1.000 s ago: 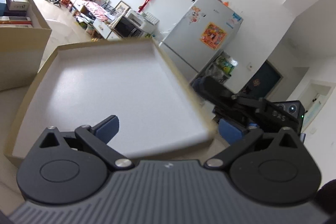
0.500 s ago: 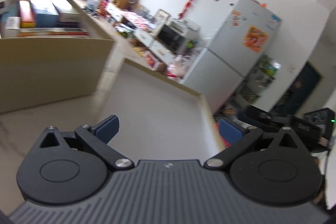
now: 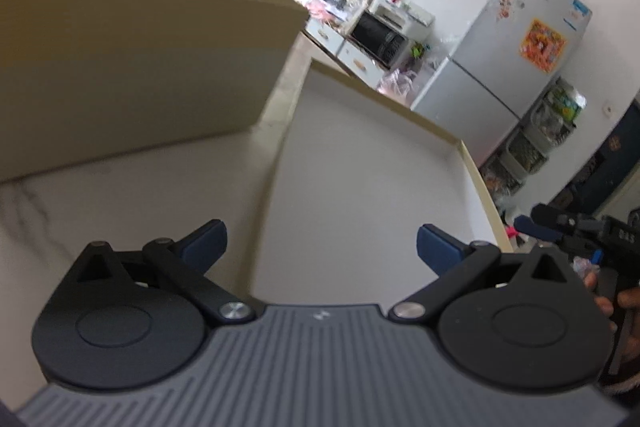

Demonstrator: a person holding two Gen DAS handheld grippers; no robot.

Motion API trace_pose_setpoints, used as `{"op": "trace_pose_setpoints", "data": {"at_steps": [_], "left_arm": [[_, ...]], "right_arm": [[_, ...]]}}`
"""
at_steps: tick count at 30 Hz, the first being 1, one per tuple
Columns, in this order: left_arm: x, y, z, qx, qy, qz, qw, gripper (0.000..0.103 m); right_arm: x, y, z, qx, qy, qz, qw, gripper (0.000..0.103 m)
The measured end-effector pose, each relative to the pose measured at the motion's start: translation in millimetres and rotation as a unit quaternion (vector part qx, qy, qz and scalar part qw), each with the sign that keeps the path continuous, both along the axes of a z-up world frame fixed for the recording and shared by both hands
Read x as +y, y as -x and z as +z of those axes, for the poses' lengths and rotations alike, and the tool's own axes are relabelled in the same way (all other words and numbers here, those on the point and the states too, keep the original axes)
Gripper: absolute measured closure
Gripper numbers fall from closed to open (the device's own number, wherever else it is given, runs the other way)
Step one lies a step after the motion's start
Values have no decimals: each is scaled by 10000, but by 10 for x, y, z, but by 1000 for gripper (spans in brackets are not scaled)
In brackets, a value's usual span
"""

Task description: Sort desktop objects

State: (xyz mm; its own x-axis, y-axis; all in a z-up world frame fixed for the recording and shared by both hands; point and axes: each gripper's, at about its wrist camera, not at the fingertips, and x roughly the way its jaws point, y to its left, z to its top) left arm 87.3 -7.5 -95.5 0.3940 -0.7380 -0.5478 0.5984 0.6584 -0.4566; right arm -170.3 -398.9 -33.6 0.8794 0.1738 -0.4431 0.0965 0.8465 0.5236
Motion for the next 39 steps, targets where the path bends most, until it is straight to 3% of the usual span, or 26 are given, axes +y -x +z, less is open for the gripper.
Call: {"op": "trace_pose_setpoints", "data": {"at_steps": [14, 29, 39], "left_arm": [[-302, 151, -76, -143, -354, -541, 9978, 0], [-579, 292, -135, 117, -3, -1349, 9908, 0], [-605, 357, -144, 96, 39, -1450, 9894, 0]], "right_arm": [[-300, 101, -140, 351, -63, -587, 9976, 32], [-450, 175, -322, 646, -545, -968, 9917, 30], [-601, 247, -424, 835, -956, -1143, 9853, 29]]}}
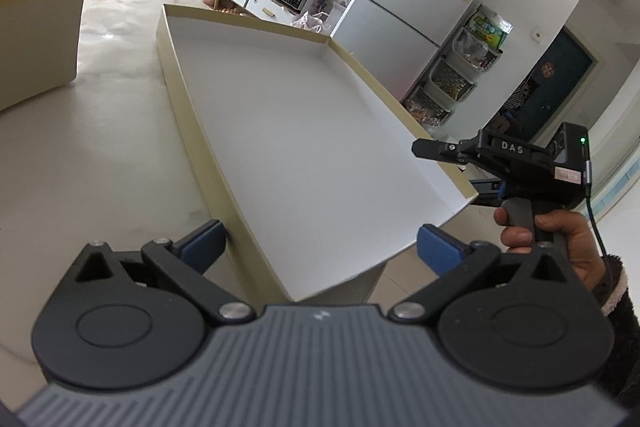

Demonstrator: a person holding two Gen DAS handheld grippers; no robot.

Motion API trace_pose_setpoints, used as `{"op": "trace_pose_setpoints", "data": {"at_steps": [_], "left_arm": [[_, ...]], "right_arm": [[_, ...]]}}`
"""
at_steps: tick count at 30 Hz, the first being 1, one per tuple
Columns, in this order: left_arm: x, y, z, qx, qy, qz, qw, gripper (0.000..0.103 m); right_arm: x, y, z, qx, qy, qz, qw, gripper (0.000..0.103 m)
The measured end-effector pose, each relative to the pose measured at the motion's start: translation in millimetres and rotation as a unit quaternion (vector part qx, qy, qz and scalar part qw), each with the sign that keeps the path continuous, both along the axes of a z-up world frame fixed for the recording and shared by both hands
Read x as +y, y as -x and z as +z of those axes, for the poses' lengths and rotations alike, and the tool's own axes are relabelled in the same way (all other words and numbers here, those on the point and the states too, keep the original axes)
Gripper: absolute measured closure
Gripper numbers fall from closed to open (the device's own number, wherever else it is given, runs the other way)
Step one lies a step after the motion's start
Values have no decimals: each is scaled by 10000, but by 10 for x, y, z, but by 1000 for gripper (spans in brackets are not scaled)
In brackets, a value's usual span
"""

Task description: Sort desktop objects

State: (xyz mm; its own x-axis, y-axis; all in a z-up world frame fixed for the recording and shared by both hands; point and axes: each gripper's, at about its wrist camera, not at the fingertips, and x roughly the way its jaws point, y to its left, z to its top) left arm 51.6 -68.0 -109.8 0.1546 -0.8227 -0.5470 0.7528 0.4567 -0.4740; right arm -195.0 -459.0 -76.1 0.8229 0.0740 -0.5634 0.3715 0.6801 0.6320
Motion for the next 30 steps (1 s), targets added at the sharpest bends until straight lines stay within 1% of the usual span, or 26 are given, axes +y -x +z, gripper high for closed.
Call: {"op": "trace_pose_setpoints", "data": {"at_steps": [7, 11, 15, 16, 19, 21, 22, 23, 28, 30], "left_arm": [[-61, 9, 22, -2, 8, 1, 10000, 0], [-58, 12, 29, 0, 37, -5, 10000, 0], [-55, 17, 26, -3, 67, 21, 10000, 0], [-54, 19, 25, -6, 70, 22, 10000, 0], [-49, 25, 23, -7, 80, 27, 10000, 0], [-49, 22, 25, 9, 84, 36, 10000, 0], [-51, 22, 31, 8, 80, 47, 10000, 0], [-54, 23, 34, 5, 77, 55, 10000, 0], [-59, 11, 35, 33, 100, 52, 9999, 0], [-55, 7, 35, 72, 135, 25, 9999, 0]], "right_arm": [[-106, 50, -72, 113, -293, -137, 9994, 29], [-146, 80, -100, 166, -451, -184, 9987, 34], [-120, 114, -77, 121, -590, -164, 9980, 38], [-108, 116, -76, 132, -586, -172, 9980, 40], [-72, 121, -75, 168, -565, -197, 9981, 41], [-85, 155, -62, 140, -590, -249, 9979, 47], [-92, 172, -55, 125, -603, -276, 9977, 54], [-100, 189, -49, 110, -616, -302, 9976, 64], [-136, 276, -16, 35, -682, -436, 9967, 74], [-111, 304, 92, -61, -543, -487, 9973, 76]]}}
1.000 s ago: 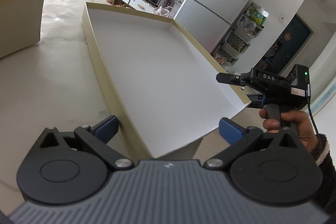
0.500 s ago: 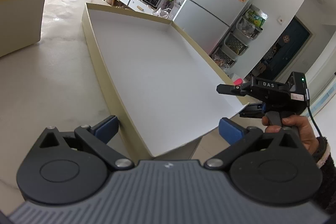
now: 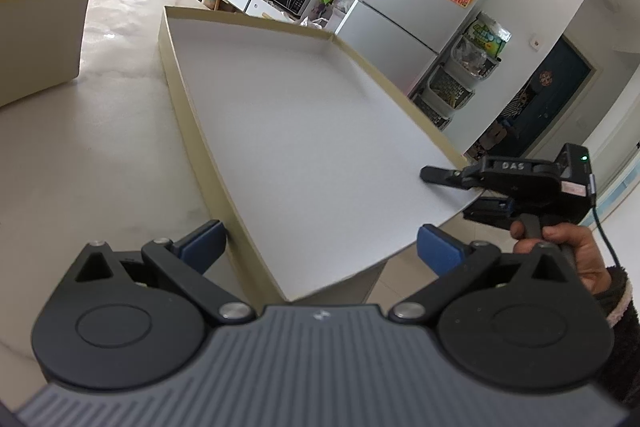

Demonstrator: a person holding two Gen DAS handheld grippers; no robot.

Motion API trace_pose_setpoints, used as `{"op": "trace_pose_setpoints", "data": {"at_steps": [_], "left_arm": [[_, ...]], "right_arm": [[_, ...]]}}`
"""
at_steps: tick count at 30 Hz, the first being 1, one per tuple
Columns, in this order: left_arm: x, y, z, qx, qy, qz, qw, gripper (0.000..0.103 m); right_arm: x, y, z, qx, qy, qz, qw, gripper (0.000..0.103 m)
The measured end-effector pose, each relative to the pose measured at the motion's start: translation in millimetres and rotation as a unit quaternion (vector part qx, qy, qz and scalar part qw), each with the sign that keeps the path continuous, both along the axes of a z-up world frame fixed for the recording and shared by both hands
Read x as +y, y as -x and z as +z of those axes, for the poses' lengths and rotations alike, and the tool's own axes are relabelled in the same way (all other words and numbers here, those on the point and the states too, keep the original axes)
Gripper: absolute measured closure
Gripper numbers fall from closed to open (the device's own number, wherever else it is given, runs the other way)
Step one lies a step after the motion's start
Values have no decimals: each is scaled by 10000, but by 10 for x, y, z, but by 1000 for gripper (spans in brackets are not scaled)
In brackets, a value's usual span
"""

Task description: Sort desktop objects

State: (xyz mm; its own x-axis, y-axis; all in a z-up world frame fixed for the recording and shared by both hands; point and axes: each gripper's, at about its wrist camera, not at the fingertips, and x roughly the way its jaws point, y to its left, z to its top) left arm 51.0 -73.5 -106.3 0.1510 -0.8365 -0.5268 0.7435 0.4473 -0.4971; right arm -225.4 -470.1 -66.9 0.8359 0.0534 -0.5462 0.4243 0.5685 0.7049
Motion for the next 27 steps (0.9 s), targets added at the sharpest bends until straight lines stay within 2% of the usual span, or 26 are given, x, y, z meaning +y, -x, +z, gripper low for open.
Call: {"op": "trace_pose_setpoints", "data": {"at_steps": [7, 14, 22, 27], "left_arm": [[98, -12, 66, 2, 177, 74, 9998, 0], [201, -46, 113, 49, 371, 163, 9992, 0], [279, -23, 246, -86, 528, 256, 9982, 0], [329, -50, 315, -34, 735, 376, 9966, 3]], "right_arm": [[43, 8, 313, -316, 629, -182, 9974, 75], [229, 43, 625, -487, 1361, -34, 9895, 74], [462, 68, 940, -615, 2157, 166, 9744, 73], [608, 84, 1137, -692, 2648, 291, 9614, 72]]}}
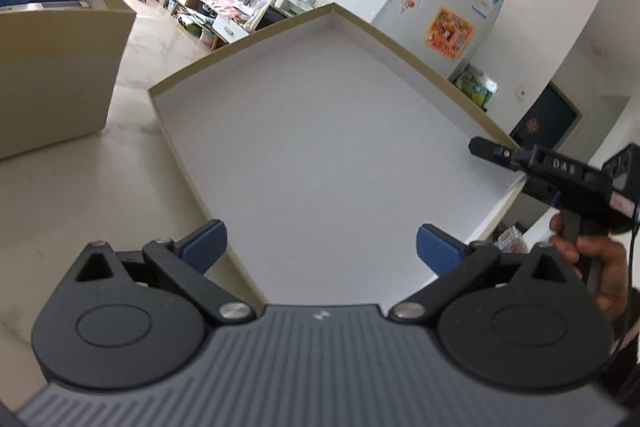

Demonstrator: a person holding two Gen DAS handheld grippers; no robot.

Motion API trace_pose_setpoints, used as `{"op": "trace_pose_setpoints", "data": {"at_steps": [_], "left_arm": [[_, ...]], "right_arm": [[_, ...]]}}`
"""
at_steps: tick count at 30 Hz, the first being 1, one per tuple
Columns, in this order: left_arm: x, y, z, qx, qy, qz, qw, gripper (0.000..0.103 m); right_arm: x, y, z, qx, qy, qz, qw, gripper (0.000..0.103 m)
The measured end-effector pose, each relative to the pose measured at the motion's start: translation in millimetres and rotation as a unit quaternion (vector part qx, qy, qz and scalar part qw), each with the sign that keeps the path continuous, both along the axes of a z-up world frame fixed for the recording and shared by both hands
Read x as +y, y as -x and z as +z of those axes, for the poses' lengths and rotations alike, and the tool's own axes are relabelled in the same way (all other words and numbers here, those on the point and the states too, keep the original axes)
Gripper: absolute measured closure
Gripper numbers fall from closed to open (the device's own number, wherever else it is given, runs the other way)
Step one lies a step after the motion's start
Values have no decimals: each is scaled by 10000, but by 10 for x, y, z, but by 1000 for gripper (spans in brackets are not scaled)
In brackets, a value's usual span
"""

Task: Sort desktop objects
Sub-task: 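Close the left tool on the lid rim while the right tool keeps holding it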

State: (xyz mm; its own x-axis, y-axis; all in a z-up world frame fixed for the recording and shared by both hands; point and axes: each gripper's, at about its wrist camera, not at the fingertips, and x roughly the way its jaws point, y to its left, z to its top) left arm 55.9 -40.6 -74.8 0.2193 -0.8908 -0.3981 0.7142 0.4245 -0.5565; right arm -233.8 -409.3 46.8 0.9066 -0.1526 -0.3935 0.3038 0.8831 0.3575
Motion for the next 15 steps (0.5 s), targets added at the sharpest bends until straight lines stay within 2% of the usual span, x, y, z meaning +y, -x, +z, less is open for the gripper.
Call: {"op": "trace_pose_setpoints", "data": {"at_steps": [4, 9, 11, 15], "left_arm": [[-19, -69, 90, 174, 254, -44, 9995, 7], [-137, -159, 342, 352, 718, -216, 9966, 10], [-215, -195, 449, 447, 887, -297, 9946, 12], [-381, -250, 626, 670, 1124, -411, 9905, 16]], "right_arm": [[117, 13, 157, -52, 410, 88, 9991, 72], [262, 29, 354, -117, 921, 198, 9955, 72], [652, -68, 276, -134, 1060, 268, 9939, 72], [758, -79, 315, -185, 1273, 344, 9911, 72]]}}
